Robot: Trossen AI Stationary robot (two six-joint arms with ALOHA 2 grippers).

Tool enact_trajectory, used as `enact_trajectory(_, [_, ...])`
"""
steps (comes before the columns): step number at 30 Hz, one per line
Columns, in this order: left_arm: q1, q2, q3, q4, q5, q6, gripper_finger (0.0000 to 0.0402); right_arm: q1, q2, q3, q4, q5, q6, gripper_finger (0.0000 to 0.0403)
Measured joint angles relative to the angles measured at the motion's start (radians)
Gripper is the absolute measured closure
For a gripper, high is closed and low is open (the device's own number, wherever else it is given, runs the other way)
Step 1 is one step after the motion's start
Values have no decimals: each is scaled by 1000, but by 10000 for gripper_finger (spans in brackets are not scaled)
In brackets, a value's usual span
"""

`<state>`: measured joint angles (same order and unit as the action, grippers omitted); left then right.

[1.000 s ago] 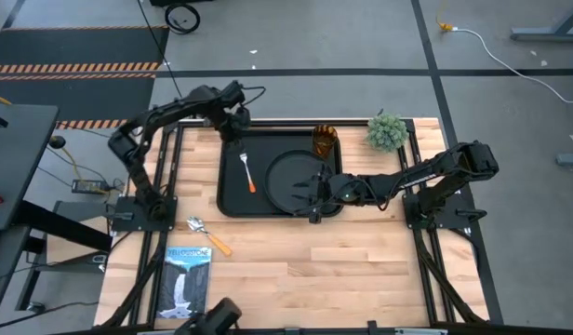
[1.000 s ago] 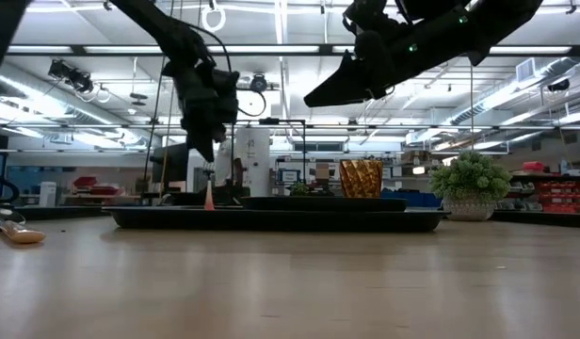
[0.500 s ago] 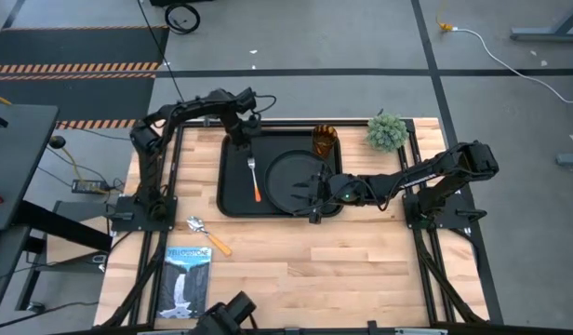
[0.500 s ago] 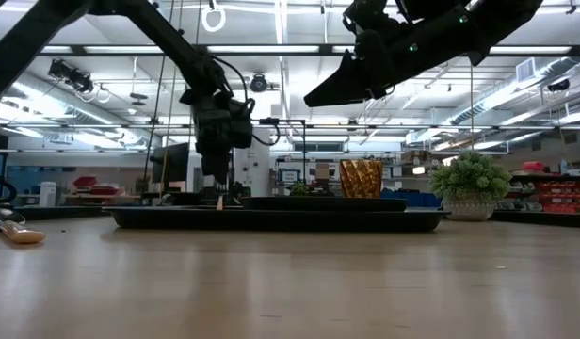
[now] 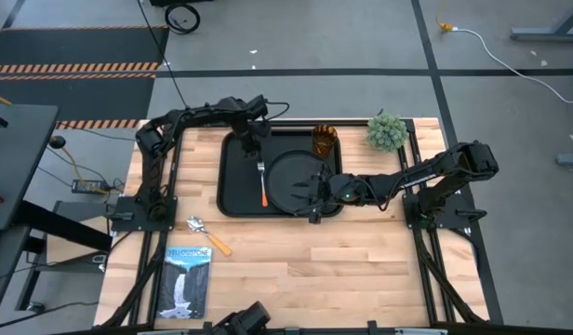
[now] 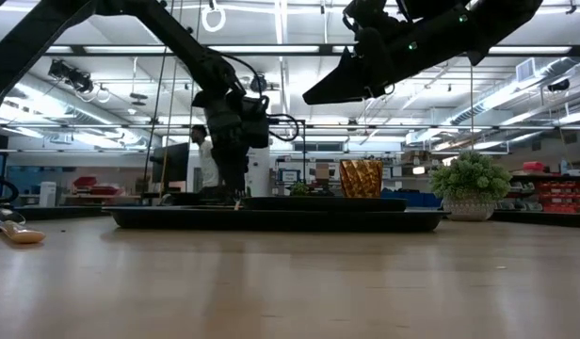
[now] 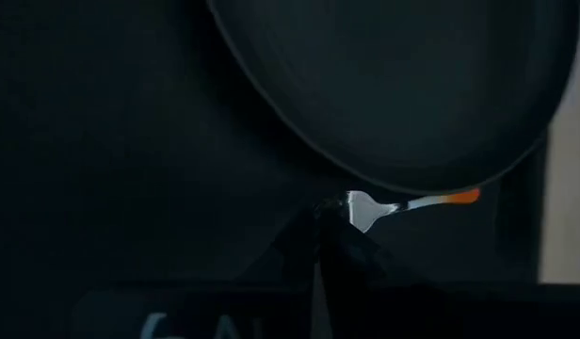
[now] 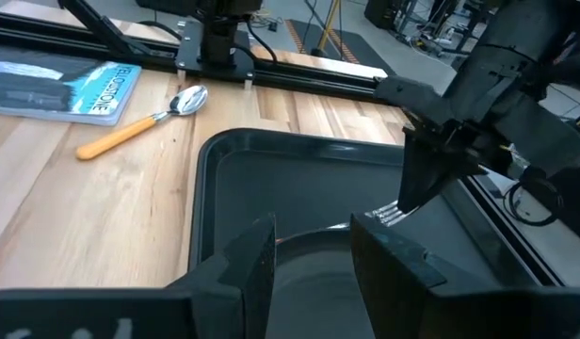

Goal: Pick and place plate/cup/fork/spoon on tray
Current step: Put the orange fork on the black tray to the left of the black plate, then put the yellow spoon on the black tray to the left of the orange fork

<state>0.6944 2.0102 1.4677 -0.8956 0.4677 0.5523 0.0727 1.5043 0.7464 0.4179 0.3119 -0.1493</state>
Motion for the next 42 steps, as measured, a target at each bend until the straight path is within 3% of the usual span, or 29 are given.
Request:
enact_trajectory(9, [-25,0,0,14,-57,14,386,6,0,0,0,-2,0,258])
enact_trajectory(19, [-53,0,-1,88,-164,13,348,7,0,0,0,-1,13,258])
enact_trajectory(26, [-67,0,-1,101,-164,-15,339,7,0,0,0,-1,16,258])
enact_trajectory(34, [-66,0,-2,100,-188,-34,280,6,0,0,0,-1,16,258])
enact_trajectory(38, [-71,-18,-2,40,-203,-70,257,6,0,0,0,-1,16,258])
enact_trajectory(42, [-104,-65,-2,-82,-204,-172,261,6,0,0,0,0,15,258])
